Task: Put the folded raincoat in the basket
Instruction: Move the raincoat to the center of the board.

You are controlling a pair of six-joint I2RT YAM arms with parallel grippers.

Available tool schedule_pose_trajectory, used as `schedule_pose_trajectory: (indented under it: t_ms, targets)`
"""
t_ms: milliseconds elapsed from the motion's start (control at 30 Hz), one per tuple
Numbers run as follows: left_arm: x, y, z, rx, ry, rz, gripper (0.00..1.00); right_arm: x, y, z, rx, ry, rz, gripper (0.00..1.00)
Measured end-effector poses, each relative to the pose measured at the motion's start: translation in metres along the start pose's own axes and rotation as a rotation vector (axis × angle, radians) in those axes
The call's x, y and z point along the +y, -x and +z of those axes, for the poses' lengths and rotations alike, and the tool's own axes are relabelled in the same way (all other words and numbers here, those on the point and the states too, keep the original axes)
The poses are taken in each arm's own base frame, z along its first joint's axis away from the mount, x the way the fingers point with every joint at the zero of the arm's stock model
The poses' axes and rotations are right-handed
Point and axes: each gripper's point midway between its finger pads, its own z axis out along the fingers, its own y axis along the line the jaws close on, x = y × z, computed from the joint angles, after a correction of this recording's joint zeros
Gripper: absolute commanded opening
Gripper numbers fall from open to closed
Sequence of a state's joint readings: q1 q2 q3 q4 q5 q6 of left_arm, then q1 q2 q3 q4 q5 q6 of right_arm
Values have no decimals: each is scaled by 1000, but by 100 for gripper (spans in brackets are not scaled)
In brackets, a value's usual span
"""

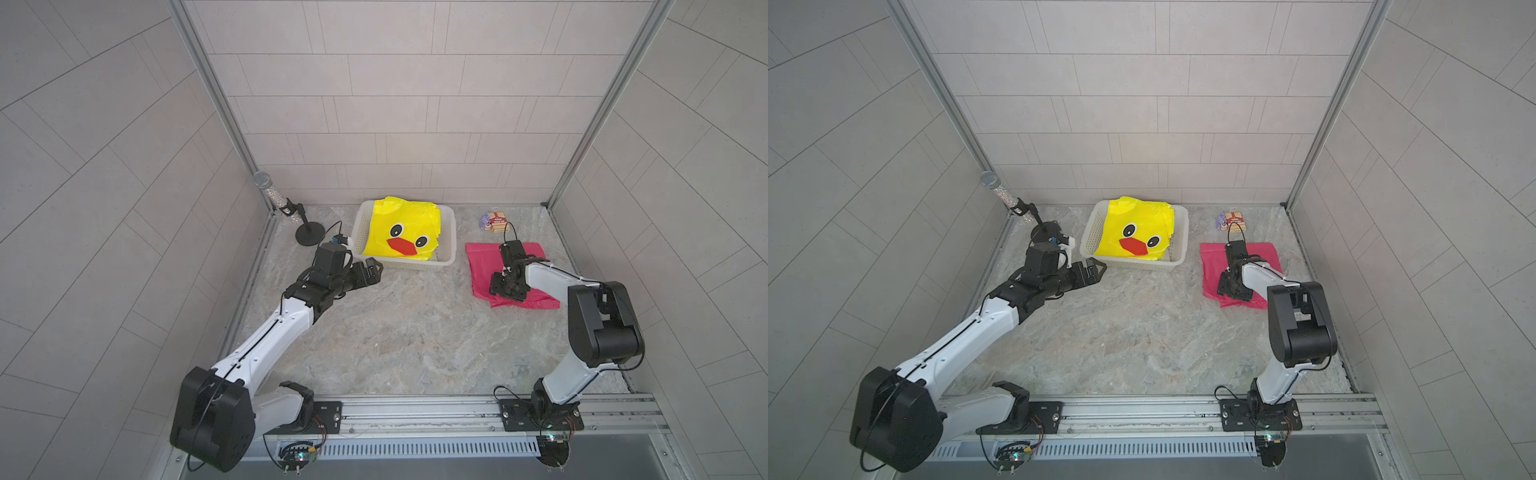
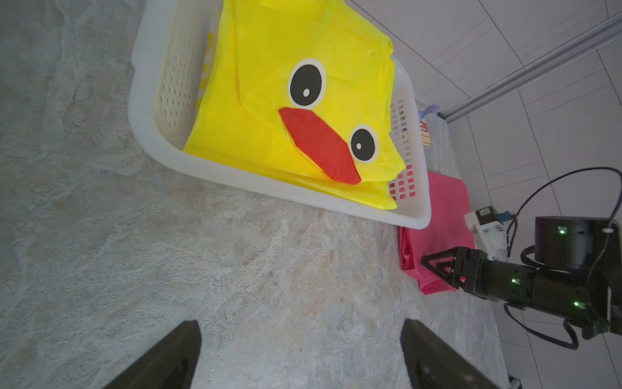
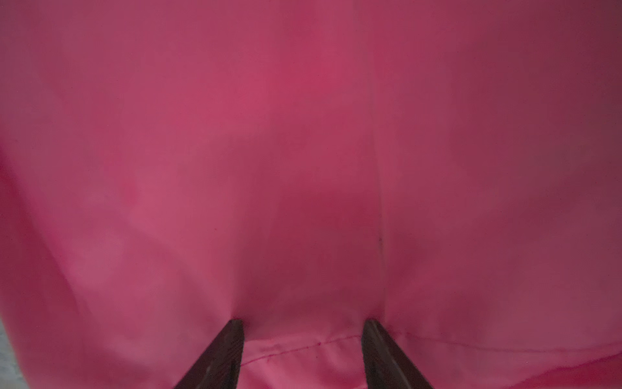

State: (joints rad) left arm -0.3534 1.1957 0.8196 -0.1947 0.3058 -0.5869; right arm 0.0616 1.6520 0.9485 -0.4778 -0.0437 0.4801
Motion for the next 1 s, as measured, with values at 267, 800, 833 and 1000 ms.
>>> schedule_pose_trajectory:
  t_ms: [267,800,833,1000]
  targets:
    - [12,-21,3,44,17,-10,100,16,-32,-37,-29,59,-20,61]
    - [13,-34,-14,31,2,-31,100,-12,61,-60,-137,-44,36,60]
    - [14,-35,-14,34,3,-33,100,-12,58,-49,-107,-56,26,60]
    - [15,-40,-16,44,1,-38,100,-17,39,-7,13,-103,-1,58]
